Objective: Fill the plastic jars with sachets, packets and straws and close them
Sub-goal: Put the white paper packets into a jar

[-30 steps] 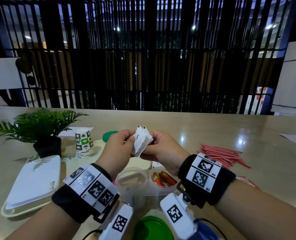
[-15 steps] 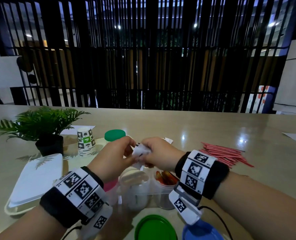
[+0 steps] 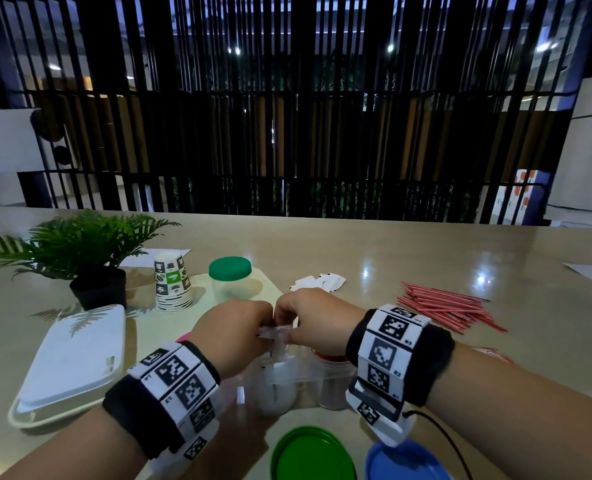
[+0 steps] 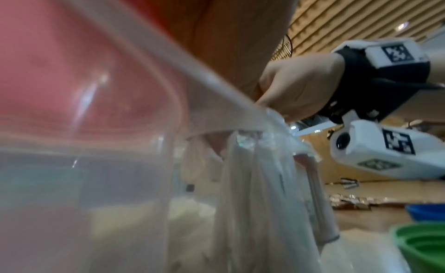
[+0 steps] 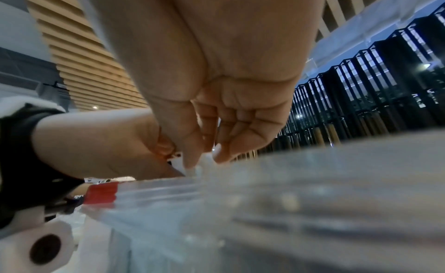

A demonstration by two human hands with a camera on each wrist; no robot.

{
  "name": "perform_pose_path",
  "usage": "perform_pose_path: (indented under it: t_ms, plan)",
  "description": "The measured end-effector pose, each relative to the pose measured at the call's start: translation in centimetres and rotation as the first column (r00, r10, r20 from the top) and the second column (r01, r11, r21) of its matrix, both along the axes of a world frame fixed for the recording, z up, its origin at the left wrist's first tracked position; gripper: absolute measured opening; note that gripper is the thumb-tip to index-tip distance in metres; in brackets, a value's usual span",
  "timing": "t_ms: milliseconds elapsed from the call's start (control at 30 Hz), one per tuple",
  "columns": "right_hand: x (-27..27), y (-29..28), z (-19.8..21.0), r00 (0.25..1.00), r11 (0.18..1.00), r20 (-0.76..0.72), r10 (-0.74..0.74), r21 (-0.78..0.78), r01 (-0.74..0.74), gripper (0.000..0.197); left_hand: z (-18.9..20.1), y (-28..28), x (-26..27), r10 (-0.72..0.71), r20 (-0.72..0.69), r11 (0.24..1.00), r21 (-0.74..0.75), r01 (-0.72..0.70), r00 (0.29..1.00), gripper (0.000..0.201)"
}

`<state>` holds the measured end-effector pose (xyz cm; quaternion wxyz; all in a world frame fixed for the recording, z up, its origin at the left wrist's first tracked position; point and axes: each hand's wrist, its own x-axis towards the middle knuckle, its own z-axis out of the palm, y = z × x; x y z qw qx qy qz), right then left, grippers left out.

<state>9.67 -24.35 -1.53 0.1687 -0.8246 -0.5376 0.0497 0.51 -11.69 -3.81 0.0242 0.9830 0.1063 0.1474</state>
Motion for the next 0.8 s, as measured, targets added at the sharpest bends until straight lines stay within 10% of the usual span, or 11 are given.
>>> perform_pose_path:
  t_ms: [300, 800]
  plan:
    - [0.4, -1.2, -0.2, 0.997, 0.997, -0.075, 0.030, -0.066, -0.035, 0.027, 0.6, -0.3, 0.1, -0.064, -0.216, 0.968, 0.223, 0.113, 0.974, 0.030]
    - [0.4, -1.5, -0.7, 0.998, 0.994, -0.030, 0.052, -0.096, -0.055, 0.018, 1.4, -1.5, 0.9, -0.053, -0.470, 0.990, 0.090, 0.107, 0.881, 0.032]
